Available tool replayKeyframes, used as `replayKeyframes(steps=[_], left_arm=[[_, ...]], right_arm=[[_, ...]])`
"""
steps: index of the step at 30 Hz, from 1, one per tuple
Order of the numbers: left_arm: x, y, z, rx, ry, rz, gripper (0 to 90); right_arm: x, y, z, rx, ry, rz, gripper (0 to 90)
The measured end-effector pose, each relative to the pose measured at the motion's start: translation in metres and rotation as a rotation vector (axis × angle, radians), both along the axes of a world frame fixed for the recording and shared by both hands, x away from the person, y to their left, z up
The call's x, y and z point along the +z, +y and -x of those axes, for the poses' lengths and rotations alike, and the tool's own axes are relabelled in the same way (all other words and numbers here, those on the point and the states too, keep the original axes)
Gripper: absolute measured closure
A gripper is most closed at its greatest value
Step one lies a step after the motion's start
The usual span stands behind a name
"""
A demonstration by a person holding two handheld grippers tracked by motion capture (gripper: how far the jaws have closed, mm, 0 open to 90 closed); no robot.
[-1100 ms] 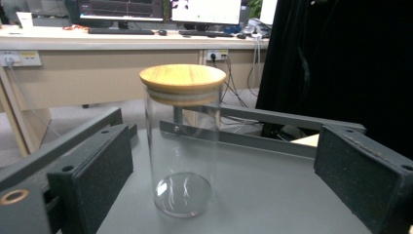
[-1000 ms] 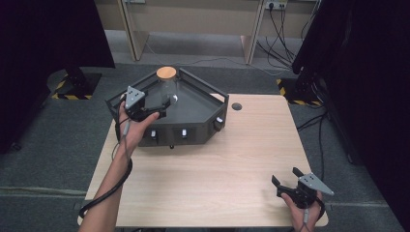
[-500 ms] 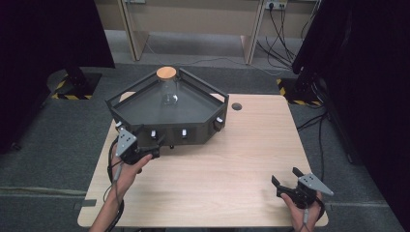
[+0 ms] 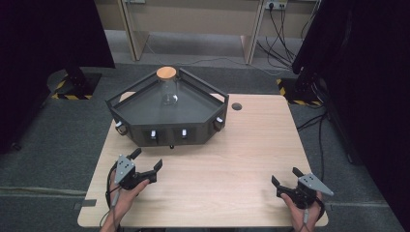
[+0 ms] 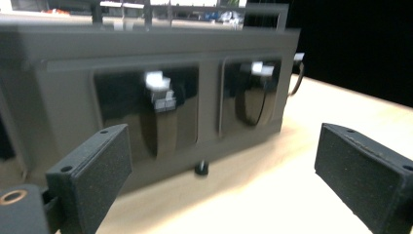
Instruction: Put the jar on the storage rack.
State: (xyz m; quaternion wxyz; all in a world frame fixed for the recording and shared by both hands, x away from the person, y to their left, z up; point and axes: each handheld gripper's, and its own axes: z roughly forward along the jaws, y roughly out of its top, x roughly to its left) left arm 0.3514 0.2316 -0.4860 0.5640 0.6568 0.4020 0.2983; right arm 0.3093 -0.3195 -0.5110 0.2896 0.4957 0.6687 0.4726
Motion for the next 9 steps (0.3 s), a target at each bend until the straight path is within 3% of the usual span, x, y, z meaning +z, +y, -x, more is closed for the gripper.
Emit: replayKeyframes(steps=[4,9], left_arm=[[-0.014,0.005,0.002,0.016,0.031,-0.006,6.1],[-0.016,0.006,0.005,0.022,0.018,-0.001,6.3]], right_arm=[[0.0,0.0,0.0,0.0,0.0,-0.001,5.8],[0.0,-0.001,-0.001,0.002,0.004,-0.008,5.3]])
